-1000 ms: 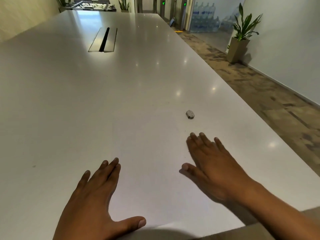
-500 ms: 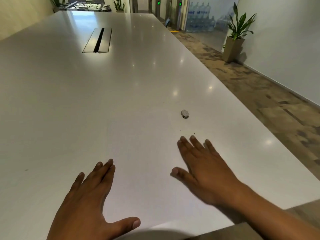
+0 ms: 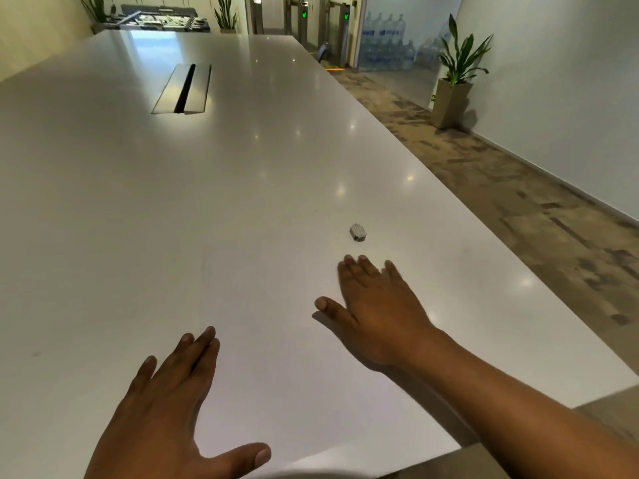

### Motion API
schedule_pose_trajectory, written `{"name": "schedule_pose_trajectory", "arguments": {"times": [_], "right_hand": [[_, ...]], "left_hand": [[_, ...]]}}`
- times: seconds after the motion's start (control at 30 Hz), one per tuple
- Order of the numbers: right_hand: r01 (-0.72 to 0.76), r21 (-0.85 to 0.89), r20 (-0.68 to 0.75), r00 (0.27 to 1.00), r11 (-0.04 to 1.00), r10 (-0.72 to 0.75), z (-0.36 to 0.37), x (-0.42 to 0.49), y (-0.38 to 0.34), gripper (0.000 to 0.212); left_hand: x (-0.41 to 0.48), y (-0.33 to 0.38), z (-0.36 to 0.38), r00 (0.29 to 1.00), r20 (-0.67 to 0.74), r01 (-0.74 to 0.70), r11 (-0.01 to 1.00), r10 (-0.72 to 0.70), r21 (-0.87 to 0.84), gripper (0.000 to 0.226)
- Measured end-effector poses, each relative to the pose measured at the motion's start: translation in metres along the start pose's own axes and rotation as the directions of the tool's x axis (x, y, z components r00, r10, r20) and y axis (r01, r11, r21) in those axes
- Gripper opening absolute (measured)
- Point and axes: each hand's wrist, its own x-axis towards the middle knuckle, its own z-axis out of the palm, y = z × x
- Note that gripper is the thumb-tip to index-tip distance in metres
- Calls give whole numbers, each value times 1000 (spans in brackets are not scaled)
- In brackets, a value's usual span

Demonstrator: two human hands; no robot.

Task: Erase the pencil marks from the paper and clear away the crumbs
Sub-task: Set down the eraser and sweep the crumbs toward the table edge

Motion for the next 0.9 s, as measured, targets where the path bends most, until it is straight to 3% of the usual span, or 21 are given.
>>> {"name": "schedule_pose_trajectory", "arguments": {"times": [0.13,0.23,0.3,0.4,0.57,0.67,0.8,0.9], "right_hand": [[-158,-43,1,987,986,158,-7,-20,28,117],[-158,43,-24,987,986,160,-8,-30,44,124],[-114,165,-22,993,980,119,-7,-38,50,111],[-65,271,-1,998,961,67,-5,-48,63,97],[13,281,-41,999,960,-2,-5,-55,80,110],[127,231,-28,992,965,-124,-8,-54,71,103],[362,178,31,927,915,-373,-1,-49,47,85],[358,110,30,931,927,-363,6,-43,52,88]], "left_hand": [[3,-2,0,995,-79,-64,998,63,-6,121],[2,-5,-2,995,-80,-62,997,58,-42,122],[0,-5,-8,996,-83,6,992,-16,-124,125],[2,6,-21,990,-115,67,993,-79,-102,126],[21,66,-23,983,-175,0,966,-47,-259,97],[42,101,0,982,-184,-4,979,-34,-202,90],[57,130,26,966,-196,157,985,-168,-69,87],[54,133,32,957,-198,209,977,-214,-43,85]]}}
